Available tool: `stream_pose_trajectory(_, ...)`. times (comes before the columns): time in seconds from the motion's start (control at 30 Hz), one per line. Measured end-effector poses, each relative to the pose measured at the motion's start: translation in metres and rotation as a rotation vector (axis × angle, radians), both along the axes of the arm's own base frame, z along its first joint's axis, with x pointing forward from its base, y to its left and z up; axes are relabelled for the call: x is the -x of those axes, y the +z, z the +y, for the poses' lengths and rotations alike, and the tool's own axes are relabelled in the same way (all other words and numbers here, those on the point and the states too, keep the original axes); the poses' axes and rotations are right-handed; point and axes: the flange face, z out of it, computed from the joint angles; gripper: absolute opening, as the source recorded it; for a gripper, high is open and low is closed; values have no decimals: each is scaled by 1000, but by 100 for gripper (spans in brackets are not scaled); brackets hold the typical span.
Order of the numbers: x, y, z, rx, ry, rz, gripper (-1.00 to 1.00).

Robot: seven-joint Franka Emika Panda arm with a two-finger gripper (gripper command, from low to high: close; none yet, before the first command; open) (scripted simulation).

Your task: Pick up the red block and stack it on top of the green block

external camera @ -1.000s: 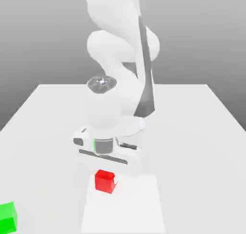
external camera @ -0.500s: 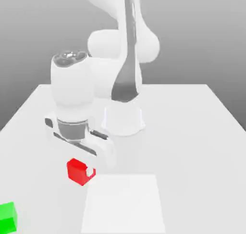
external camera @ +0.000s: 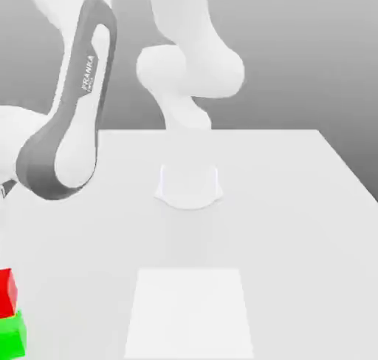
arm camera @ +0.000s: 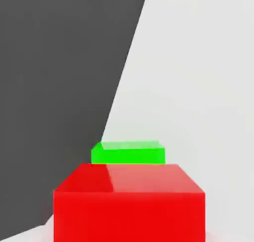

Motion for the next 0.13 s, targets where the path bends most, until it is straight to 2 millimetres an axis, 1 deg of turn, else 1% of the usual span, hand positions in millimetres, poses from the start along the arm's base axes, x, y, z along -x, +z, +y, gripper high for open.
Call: stream_pose_trajectory(0.13,0,0,0,0,0,0,100)
